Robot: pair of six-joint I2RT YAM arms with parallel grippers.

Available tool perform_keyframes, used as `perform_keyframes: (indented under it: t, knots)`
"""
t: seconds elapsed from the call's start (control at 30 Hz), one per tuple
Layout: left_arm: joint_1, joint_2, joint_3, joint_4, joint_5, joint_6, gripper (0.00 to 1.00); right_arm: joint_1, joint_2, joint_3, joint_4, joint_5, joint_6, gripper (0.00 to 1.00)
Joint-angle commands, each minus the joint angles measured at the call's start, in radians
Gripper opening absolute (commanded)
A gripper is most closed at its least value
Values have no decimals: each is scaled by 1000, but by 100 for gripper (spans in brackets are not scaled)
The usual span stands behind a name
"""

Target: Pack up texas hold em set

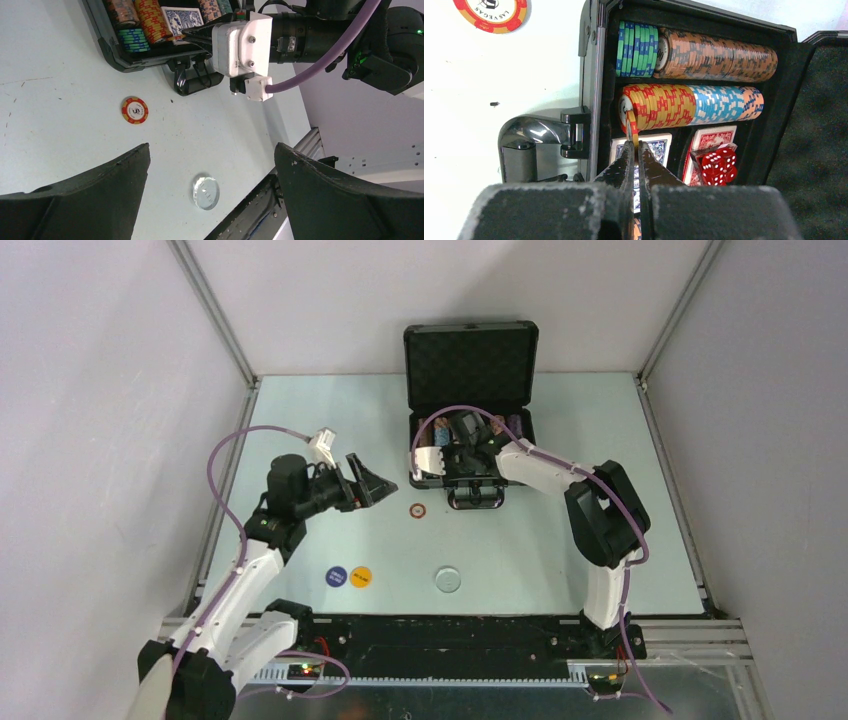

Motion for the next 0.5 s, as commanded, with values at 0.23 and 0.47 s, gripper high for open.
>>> perform_keyframes:
  t: [0.23, 0.47]
  knots:
    - [12, -3, -16, 47, 26, -10, 98, 21, 57, 8, 182, 65, 64, 0]
    - [14, 2, -15, 46, 26, -10, 98, 17, 68, 9, 185, 66, 77, 0]
